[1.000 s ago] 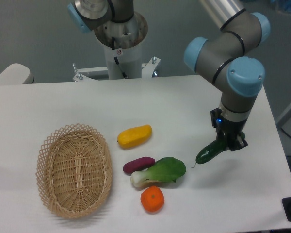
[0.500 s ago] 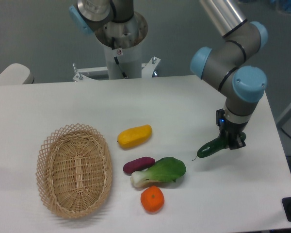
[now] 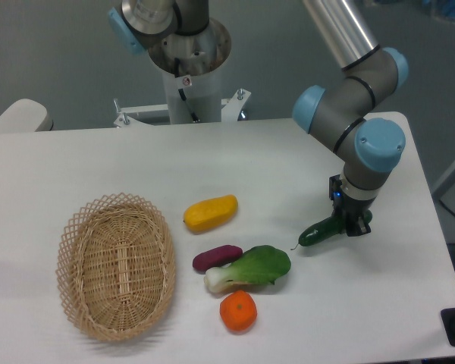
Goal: Place the cucumber on the table
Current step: 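Lower the green cucumber onto the table beside the bok choy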
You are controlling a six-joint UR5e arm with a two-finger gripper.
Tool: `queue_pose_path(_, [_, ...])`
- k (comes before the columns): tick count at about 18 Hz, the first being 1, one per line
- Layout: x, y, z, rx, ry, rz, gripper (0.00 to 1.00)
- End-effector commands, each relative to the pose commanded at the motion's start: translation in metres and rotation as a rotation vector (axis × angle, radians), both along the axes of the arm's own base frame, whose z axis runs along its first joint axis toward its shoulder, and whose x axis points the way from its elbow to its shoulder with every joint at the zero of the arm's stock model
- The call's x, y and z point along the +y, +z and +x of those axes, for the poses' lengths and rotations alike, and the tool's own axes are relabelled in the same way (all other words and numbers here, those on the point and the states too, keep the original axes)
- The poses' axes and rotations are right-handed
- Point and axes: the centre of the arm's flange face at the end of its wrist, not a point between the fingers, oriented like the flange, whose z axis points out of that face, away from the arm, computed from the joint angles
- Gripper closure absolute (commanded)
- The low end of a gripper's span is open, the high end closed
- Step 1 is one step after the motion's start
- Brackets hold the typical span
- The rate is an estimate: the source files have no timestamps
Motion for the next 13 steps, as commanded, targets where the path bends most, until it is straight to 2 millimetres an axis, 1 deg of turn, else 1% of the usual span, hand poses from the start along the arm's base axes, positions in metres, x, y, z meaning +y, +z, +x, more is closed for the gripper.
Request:
queue_pose_path(5, [-0.0007,-0.0025,0.0016,-0.004,0.002,-0.002,0.7])
queue_pose_path(7, [0.0002,-0.0023,0.0021,-0.003,0.0,-0.001,0.66])
queue_pose_path(13, [0.0012,-0.0007,0.0023,0.0,-0.002,0.0,0.66])
